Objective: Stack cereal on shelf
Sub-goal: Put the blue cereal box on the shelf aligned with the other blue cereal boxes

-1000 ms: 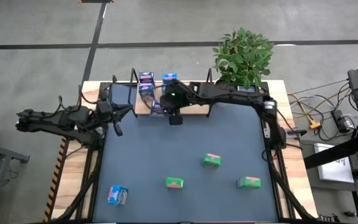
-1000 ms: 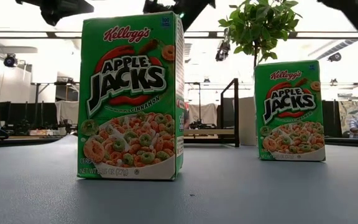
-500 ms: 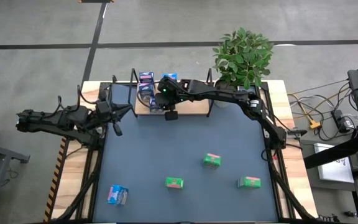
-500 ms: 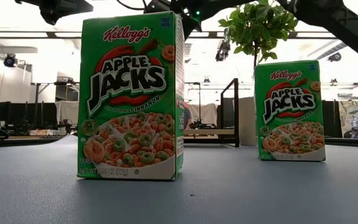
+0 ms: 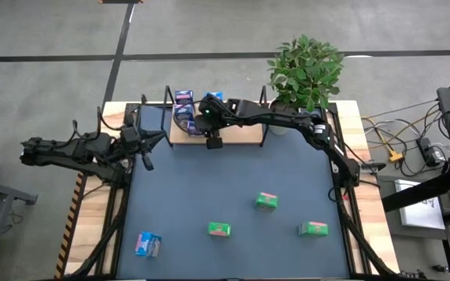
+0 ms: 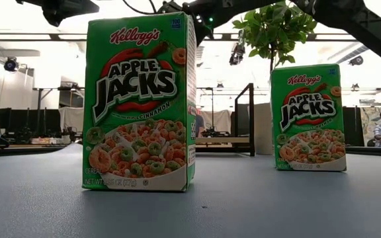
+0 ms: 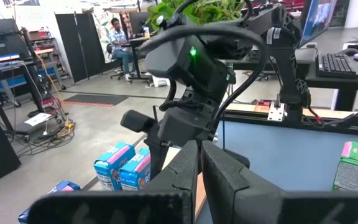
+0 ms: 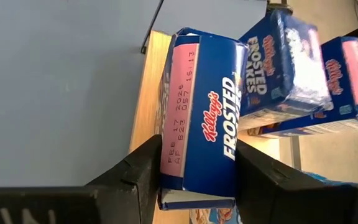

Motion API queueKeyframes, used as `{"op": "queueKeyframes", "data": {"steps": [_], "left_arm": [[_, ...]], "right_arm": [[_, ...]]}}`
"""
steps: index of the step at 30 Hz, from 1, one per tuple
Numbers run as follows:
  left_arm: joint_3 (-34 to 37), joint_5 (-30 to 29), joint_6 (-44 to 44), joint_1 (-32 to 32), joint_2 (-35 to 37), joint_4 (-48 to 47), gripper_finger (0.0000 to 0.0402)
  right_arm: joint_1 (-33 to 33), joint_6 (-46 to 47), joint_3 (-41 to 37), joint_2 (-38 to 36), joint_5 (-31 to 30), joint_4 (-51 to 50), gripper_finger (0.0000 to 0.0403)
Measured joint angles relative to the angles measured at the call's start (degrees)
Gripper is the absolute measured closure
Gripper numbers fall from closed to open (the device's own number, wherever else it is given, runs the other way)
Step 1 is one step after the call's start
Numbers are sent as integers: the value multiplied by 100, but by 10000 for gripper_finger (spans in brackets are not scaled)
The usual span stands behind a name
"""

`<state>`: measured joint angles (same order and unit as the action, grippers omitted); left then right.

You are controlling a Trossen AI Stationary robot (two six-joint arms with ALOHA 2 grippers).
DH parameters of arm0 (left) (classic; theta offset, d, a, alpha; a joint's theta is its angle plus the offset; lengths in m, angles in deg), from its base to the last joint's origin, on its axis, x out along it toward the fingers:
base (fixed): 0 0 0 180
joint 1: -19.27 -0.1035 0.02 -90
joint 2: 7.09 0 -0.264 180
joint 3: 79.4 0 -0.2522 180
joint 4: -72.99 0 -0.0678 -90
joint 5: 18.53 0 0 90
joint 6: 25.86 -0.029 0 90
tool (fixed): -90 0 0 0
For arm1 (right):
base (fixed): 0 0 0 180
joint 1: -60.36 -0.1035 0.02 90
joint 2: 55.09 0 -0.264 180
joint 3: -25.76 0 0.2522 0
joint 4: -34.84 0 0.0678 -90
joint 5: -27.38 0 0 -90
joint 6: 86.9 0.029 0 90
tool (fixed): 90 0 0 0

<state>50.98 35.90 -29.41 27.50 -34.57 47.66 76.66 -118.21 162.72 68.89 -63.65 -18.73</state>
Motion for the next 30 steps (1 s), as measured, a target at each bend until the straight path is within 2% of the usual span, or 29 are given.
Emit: {"op": "queueKeyframes", "data": {"steps": [20, 23, 26, 30], "left_arm": [[0, 0, -46, 0, 0, 59, 396], [0, 0, -47, 0, 0, 62, 396], [0, 2, -121, 0, 0, 109, 396], [0, 4, -202, 0, 0, 217, 396]], "right_arm": [[61, 170, -151, 0, 22, 162, 255], [84, 296, -151, 0, 294, 160, 258], [122, 523, -151, 0, 537, 168, 249], [181, 655, -151, 0, 554, 166, 225]]}}
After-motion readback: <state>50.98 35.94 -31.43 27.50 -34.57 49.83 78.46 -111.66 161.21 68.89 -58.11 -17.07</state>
